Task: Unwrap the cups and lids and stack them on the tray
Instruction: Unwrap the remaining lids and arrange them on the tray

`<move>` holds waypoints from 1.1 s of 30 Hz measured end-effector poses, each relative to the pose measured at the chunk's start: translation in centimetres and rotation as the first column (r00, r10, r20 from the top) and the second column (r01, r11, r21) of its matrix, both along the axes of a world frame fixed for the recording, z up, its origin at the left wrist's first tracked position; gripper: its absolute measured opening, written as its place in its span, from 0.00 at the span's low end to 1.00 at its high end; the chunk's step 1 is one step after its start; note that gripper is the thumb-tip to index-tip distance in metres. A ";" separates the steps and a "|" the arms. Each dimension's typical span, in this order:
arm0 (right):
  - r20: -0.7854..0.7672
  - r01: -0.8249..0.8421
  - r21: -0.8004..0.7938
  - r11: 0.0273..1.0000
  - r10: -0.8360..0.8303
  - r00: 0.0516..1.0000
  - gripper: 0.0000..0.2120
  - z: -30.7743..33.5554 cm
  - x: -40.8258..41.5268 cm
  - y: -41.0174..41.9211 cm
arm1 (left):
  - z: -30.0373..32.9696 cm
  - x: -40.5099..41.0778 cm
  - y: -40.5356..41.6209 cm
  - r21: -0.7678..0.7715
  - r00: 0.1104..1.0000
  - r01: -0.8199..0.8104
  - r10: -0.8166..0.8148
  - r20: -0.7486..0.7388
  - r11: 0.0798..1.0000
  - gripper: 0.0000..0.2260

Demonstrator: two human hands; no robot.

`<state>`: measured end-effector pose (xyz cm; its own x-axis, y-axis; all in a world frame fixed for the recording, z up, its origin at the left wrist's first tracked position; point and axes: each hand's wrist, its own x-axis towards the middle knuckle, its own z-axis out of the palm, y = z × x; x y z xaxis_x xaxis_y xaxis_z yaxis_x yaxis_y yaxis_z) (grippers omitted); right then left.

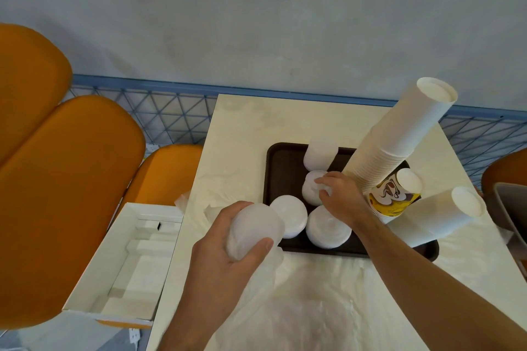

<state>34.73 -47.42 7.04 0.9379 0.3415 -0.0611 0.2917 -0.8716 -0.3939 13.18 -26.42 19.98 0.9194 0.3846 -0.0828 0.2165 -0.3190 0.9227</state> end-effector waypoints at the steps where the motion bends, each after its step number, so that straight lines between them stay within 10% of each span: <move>1: -0.036 0.008 -0.009 1.000 -0.008 0.999 0.17 0.1 0.0 0.0 | 0.0 0.1 0.0 0.005 1.000 -0.002 0.002 -0.006 1.000 0.23; 27: -0.177 -0.016 -0.325 0.945 -0.044 0.983 0.14 2.7 1.8 1.6 | 0.7 0.0 -0.2 0.004 1.000 -0.014 0.014 -0.018 1.000 0.23; 30: -0.127 0.007 -0.165 0.986 -0.029 0.992 0.09 4.8 0.7 1.7 | 0.6 -0.2 -0.2 -0.005 0.999 0.013 -0.012 0.042 1.000 0.27; 33: -0.248 0.120 0.369 0.922 -0.027 0.968 0.02 9.3 -2.8 2.3 | 0.7 -0.2 -0.3 -0.008 0.995 0.058 -0.057 0.079 0.998 0.32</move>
<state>31.94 -45.10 16.34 0.9359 0.3133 -0.1609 0.0920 -0.6585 -0.7469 13.02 -26.76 20.64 0.9438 0.3302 -0.0132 0.1248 -0.3190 0.9395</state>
